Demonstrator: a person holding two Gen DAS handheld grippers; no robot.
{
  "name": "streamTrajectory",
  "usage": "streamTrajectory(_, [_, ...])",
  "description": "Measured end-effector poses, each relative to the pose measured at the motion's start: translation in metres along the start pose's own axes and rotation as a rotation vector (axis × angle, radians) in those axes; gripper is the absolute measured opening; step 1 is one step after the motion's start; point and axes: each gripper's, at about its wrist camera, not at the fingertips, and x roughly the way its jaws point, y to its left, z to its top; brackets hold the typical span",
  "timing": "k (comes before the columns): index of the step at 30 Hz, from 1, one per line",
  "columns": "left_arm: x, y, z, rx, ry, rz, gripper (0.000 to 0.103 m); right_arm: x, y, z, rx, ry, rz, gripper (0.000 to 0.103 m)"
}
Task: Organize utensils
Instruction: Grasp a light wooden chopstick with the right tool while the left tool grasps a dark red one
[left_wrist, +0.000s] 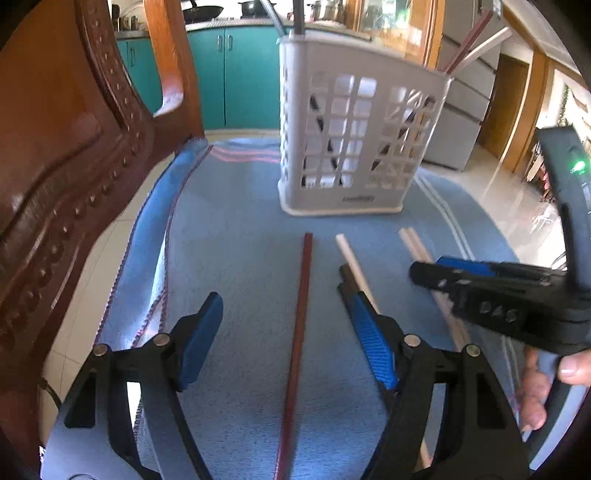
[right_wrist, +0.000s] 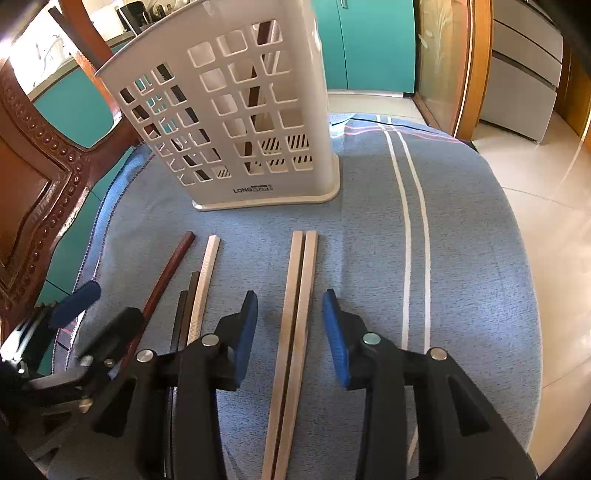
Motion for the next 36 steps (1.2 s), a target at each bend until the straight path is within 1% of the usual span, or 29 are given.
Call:
streamTrajectory(3, [0.007,0.004,-0.002,-0.01,0.044,0.015,0.072,-0.001,-0.001,0.001,0.008,-0.003,0.001,0.038])
streamTrajectory(5, [0.014,0.013,-0.003,-0.053,0.085,-0.005,0.072,-0.003,-0.004,0.003,0.018,-0.006,0.003,0.038])
streamTrajectory(8, [0.013,0.026,0.0,-0.123,0.086,-0.059,0.072,-0.008,-0.012,0.005,0.036,-0.017,0.008,0.038])
streamTrajectory(10, [0.013,0.029,0.001,-0.146,0.079,-0.074,0.072,-0.011,-0.015,0.007,0.041,-0.027,0.006,0.038])
streamTrajectory(13, [0.017,0.026,0.002,-0.131,0.08,-0.053,0.072,-0.011,-0.018,0.007,0.043,-0.025,-0.004,0.038])
streamTrajectory(15, [0.02,0.019,0.003,-0.091,0.079,-0.016,0.072,-0.01,-0.018,0.007,0.028,-0.015,-0.014,0.038])
streamTrajectory(18, [0.023,0.011,0.002,-0.046,0.081,0.03,0.072,-0.005,-0.018,0.006,0.005,0.004,-0.052,0.038])
streamTrajectory(19, [0.023,0.008,0.001,-0.034,0.081,0.042,0.072,-0.003,-0.018,0.005,-0.002,0.005,-0.047,0.038])
streamTrajectory(24, [0.026,0.007,0.002,-0.027,0.08,0.062,0.07,0.001,-0.009,0.003,-0.066,0.004,-0.086,0.039])
streamTrajectory(26, [0.028,0.005,0.003,-0.022,0.081,0.079,0.066,0.005,0.006,0.0,-0.147,-0.012,-0.164,0.038])
streamTrajectory(27, [0.031,0.002,0.006,-0.022,0.079,0.092,0.063,0.006,0.01,-0.001,-0.16,-0.022,-0.173,0.038])
streamTrajectory(28, [0.032,0.003,0.008,-0.027,0.077,0.101,0.052,0.007,0.01,-0.001,-0.157,-0.023,-0.172,0.036])
streamTrajectory(29, [0.035,0.002,0.011,-0.032,0.077,0.108,0.037,0.007,0.009,0.0,-0.149,-0.019,-0.159,0.034])
streamTrajectory(30, [0.035,0.004,0.013,-0.037,0.079,0.114,0.031,0.007,0.006,0.001,-0.139,-0.015,-0.15,0.028])
streamTrajectory(31, [0.035,0.006,0.014,-0.046,0.086,0.114,0.026,0.007,0.003,0.003,-0.128,-0.013,-0.146,0.025])
streamTrajectory(33, [0.035,0.01,0.015,-0.061,0.092,0.091,0.026,0.006,-0.003,0.004,-0.113,-0.01,-0.127,0.025])
streamTrajectory(34, [0.035,0.009,0.016,-0.056,0.093,0.083,0.029,0.006,-0.005,0.005,-0.114,-0.01,-0.124,0.025])
streamTrajectory(35, [0.037,0.008,0.017,-0.046,0.094,0.084,0.037,0.006,-0.006,0.005,-0.12,-0.01,-0.126,0.025])
streamTrajectory(36, [0.038,0.007,0.018,-0.037,0.096,0.086,0.04,0.007,-0.003,0.005,-0.132,-0.012,-0.138,0.025])
